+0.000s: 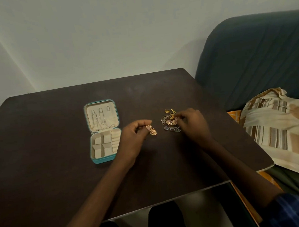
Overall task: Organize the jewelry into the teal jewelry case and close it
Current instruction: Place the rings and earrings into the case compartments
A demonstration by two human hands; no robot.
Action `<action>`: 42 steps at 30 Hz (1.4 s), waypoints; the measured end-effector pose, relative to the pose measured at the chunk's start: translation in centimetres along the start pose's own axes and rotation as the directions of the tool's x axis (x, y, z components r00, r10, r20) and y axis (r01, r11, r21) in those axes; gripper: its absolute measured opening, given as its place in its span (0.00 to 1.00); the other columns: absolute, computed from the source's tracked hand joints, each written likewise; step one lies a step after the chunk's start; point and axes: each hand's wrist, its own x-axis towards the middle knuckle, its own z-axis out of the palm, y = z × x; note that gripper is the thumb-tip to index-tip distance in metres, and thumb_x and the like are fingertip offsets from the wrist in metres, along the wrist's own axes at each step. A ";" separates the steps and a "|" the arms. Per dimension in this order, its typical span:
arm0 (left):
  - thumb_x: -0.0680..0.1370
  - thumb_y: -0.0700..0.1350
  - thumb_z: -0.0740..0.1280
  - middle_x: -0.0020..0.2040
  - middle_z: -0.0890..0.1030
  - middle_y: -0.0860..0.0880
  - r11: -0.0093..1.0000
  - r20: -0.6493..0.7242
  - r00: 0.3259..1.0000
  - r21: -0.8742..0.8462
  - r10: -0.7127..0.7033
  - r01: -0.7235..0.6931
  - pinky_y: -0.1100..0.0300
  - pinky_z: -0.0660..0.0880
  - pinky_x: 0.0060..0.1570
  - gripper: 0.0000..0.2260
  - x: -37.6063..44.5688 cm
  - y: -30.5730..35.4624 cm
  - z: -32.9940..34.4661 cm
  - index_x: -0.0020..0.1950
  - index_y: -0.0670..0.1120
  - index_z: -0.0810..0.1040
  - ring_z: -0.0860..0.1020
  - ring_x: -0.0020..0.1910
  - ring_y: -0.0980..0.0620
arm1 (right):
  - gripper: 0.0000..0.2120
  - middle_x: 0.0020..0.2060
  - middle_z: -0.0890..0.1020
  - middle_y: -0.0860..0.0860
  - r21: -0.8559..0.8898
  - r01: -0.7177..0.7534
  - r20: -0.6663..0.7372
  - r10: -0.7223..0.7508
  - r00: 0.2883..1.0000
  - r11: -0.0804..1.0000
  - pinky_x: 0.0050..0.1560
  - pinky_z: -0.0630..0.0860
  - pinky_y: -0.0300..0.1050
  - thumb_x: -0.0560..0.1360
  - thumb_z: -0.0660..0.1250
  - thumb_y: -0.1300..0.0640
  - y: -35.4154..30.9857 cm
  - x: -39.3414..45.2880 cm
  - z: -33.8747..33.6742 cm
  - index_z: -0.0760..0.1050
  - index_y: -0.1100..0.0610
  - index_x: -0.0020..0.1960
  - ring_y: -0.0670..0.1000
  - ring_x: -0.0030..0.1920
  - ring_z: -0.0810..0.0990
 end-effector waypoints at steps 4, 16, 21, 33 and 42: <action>0.75 0.35 0.66 0.43 0.80 0.51 1.000 -0.003 1.000 -0.009 -0.002 0.002 0.73 0.73 0.36 0.10 0.2 0.3 -0.5 0.49 0.50 0.77 0.78 0.38 0.64 | 0.10 0.49 0.79 0.54 -0.237 0.156 0.111 -0.133 0.985 0.959 0.48 0.69 0.49 0.75 0.64 0.53 0.2 1.2 0.7 0.81 0.51 0.53 0.58 0.51 0.74; 0.76 0.37 0.65 0.41 0.80 0.53 0.998 0.057 0.998 0.056 -0.021 0.018 0.66 0.74 0.39 0.10 0.3 0.5 -1.4 0.48 0.52 0.77 0.77 0.39 0.60 | 0.11 0.45 0.77 0.56 -0.373 0.145 0.153 -0.094 0.984 0.916 0.41 0.64 0.46 0.74 0.62 0.53 -0.5 2.5 1.7 0.79 0.59 0.43 0.58 0.49 0.74; 0.76 0.37 0.65 0.45 0.82 0.53 0.997 0.076 0.997 0.076 0.027 -0.032 0.66 0.74 0.41 0.11 0.1 0.7 -2.1 0.48 0.54 0.79 0.78 0.45 0.57 | 0.09 0.35 0.81 0.48 0.110 -0.098 0.069 0.091 0.994 0.989 0.40 0.69 0.40 0.73 0.66 0.56 -0.8 2.0 0.7 0.81 0.57 0.38 0.46 0.37 0.77; 0.77 0.34 0.62 0.49 0.82 0.52 0.984 0.085 0.983 0.051 0.165 -0.170 0.68 0.76 0.45 0.13 -1.0 4.0 -4.1 0.55 0.48 0.79 0.79 0.45 0.63 | 0.05 0.39 0.81 0.49 0.839 -0.361 0.369 0.064 0.927 0.406 0.38 0.71 0.37 0.77 0.64 0.56 -9.9 -3.2 -3.0 0.79 0.55 0.47 0.43 0.41 0.78; 0.76 0.32 0.64 0.46 0.82 0.50 0.983 -0.049 0.986 0.094 0.162 -0.156 0.65 0.77 0.49 0.12 -2.4 5.6 -9.1 0.55 0.44 0.80 0.81 0.45 0.59 | 0.06 0.41 0.83 0.51 0.850 -0.453 0.478 -0.036 0.878 0.269 0.41 0.78 0.41 0.76 0.65 0.59 -16.5 -4.4 0.1 0.78 0.60 0.51 0.45 0.40 0.82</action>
